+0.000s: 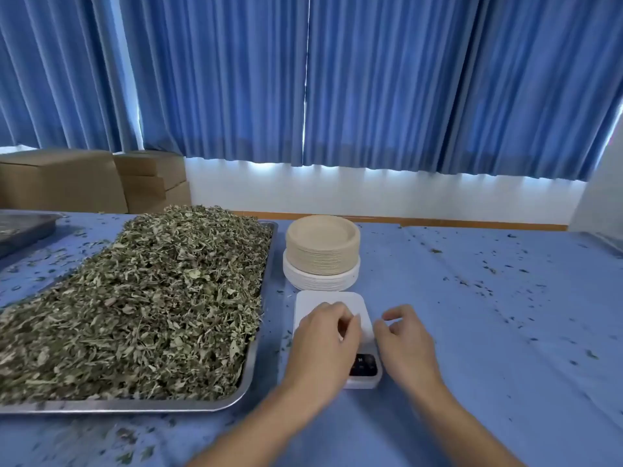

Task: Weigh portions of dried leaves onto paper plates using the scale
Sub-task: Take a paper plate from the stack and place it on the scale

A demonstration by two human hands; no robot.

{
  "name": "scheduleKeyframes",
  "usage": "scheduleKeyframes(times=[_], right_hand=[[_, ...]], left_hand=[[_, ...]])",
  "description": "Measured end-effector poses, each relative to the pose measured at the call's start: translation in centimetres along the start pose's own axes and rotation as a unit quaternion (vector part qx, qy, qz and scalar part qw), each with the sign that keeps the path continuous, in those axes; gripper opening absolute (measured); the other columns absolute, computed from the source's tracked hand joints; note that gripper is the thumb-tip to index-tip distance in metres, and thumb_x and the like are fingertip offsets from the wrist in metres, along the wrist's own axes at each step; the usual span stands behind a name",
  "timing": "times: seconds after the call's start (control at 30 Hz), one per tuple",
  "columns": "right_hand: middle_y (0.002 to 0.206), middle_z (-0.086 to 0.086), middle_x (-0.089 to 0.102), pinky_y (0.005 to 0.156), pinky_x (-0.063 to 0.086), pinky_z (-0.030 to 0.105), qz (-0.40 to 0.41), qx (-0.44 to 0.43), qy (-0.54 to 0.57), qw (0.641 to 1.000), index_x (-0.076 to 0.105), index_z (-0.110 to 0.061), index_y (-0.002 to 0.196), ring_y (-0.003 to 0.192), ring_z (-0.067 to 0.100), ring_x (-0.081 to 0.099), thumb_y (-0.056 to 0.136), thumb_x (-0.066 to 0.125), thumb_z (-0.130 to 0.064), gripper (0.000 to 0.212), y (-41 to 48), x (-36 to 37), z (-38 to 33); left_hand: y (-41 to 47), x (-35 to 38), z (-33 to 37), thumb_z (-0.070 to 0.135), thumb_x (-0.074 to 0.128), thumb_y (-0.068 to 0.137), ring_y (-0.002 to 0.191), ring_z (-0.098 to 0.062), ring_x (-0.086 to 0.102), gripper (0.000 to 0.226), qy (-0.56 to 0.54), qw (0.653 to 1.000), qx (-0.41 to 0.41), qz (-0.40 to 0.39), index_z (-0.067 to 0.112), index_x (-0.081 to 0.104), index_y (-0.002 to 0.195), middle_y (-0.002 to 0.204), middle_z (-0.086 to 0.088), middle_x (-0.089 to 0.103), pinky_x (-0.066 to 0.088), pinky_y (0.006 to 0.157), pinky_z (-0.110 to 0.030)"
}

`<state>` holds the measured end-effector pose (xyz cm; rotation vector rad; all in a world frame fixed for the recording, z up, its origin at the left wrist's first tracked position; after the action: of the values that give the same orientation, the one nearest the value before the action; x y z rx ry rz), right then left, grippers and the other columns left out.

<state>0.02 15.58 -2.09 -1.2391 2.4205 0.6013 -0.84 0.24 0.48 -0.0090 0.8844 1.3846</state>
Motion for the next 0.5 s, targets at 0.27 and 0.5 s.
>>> scheduleKeyframes(times=[0.27, 0.5], right_hand=[[0.045, -0.008, 0.035, 0.044, 0.030, 0.020, -0.084, -0.045, -0.107, 0.990, 0.035, -0.018, 0.056, 0.043, 0.009, 0.037, 0.094, 0.062, -0.034, 0.049, 1.9, 2.1, 0.6], [0.045, -0.008, 0.031, 0.045, 0.032, 0.020, -0.091, -0.074, -0.112, 0.987, 0.031, -0.019, 0.055, 0.041, 0.011, 0.032, 0.096, 0.063, -0.033, 0.054, 2.5, 2.8, 0.1]], left_hand=[[-2.5, 0.7, -3.4, 0.061, 0.032, 0.090, 0.095, -0.012, 0.058, 0.043, 0.270, 0.950, 0.096, -0.122, 0.038, 0.057, 0.116, 0.094, 0.009, 0.044, 0.032, 0.063, -0.029], [-2.4, -0.4, -3.8, 0.067, 0.042, 0.081, 0.074, -0.003, 0.061, 0.044, 0.279, 0.941, 0.156, -0.106, 0.038, 0.074, 0.088, 0.080, 0.015, 0.053, 0.042, 0.046, -0.022]])
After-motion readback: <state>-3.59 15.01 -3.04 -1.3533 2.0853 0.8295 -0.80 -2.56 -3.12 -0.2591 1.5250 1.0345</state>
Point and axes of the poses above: each hand's wrist, its own y-axis towards the middle knuckle, its own x-axis out of the palm, z = x × y, the point moved 1 cm from there along y, towards the middle knuckle
